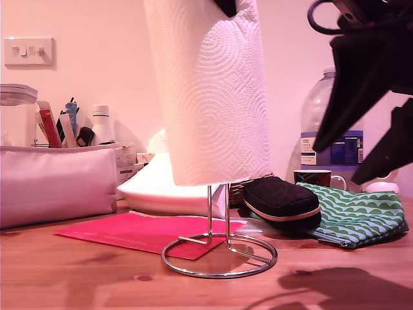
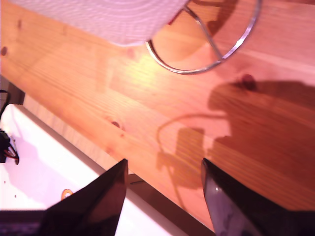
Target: Insert the paper towel roll into the metallic stand.
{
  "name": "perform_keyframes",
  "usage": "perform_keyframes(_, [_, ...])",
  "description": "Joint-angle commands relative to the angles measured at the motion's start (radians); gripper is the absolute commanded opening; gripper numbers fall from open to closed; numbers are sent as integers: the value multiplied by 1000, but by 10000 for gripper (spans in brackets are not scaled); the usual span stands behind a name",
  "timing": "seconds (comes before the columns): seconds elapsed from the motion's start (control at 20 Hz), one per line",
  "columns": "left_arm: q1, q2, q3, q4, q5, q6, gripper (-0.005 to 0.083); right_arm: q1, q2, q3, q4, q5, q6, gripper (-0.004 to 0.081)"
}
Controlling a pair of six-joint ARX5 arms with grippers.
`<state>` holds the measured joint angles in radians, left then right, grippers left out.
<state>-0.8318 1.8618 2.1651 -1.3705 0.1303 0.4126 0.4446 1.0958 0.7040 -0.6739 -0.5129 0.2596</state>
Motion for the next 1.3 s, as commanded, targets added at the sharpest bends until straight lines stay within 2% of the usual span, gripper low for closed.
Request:
perform_keyframes(0.0, [-1, 31, -19, 6, 18, -20, -22, -8, -11, 13, -3, 0, -22, 423])
perform_keyframes(0.35, [-2, 31, -19, 4, -99, -12, -22, -23, -11, 13, -42, 0, -58, 423])
perform_keyframes(0.8, [2, 96, -19, 3, -90, -12, -22, -23, -11, 13, -50, 0, -77, 423])
perform_keyframes(1.0, [29, 97, -19, 4, -31, -15, -22, -23, -11, 13, -51, 0, -77, 423])
perform_keyframes(1.25, [44, 116, -19, 6, -8, -25, -22, -23, -11, 13, -52, 0, -77, 423])
